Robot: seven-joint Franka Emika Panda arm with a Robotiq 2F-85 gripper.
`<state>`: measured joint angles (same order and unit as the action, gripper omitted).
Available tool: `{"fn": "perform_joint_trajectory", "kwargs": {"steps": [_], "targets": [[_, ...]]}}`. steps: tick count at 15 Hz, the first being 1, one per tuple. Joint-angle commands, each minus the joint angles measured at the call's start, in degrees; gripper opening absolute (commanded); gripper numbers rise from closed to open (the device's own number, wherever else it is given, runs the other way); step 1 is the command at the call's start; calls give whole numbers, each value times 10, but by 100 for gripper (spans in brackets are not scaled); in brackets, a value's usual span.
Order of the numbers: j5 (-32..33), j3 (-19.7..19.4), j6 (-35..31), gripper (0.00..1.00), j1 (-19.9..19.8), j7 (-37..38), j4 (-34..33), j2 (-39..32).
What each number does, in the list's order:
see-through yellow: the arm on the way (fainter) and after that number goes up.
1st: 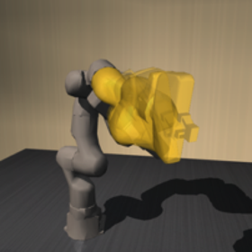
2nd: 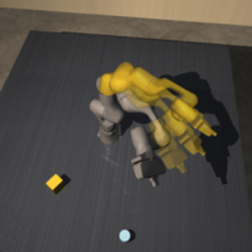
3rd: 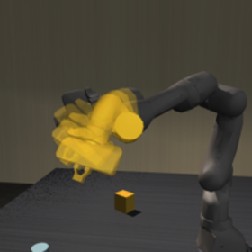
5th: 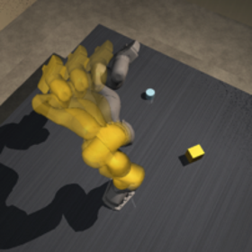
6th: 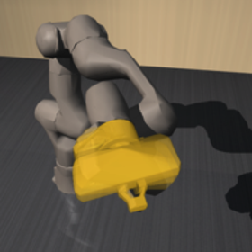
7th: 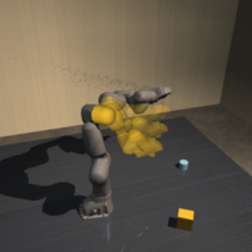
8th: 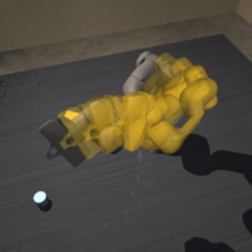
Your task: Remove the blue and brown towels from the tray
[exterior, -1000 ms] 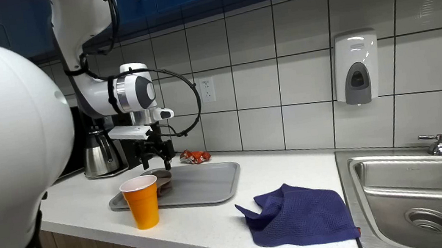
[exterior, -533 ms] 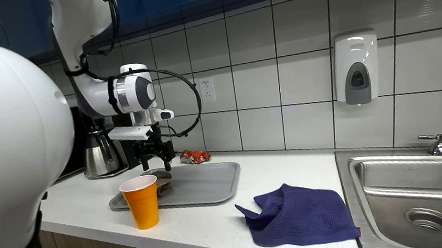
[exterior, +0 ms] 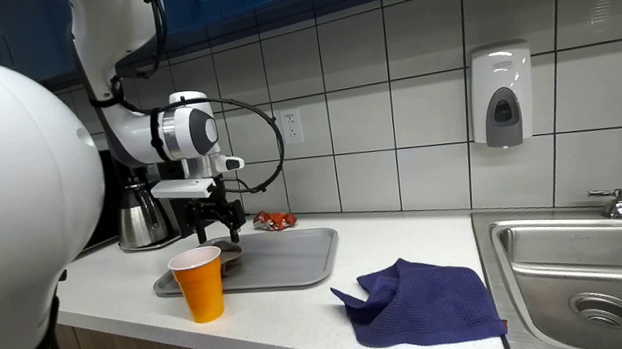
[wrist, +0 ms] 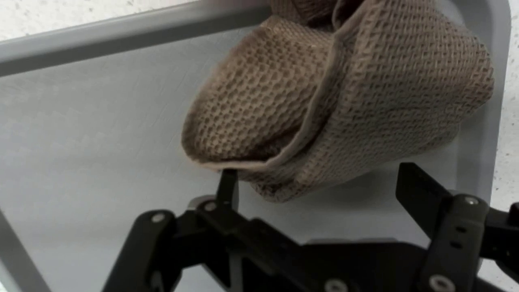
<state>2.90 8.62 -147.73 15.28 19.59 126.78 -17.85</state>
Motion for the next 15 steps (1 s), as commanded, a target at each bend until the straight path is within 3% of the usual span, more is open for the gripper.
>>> {"fn": "perform_joint_trajectory", "kwargs": {"steps": [1, 8, 15], "targets": [[-26, 11, 20, 100, -8, -44, 7, 13], [-30, 12, 36, 100, -10, -81, 25, 23], [-18, 5, 21, 100, -2, -63, 14, 3]]}}
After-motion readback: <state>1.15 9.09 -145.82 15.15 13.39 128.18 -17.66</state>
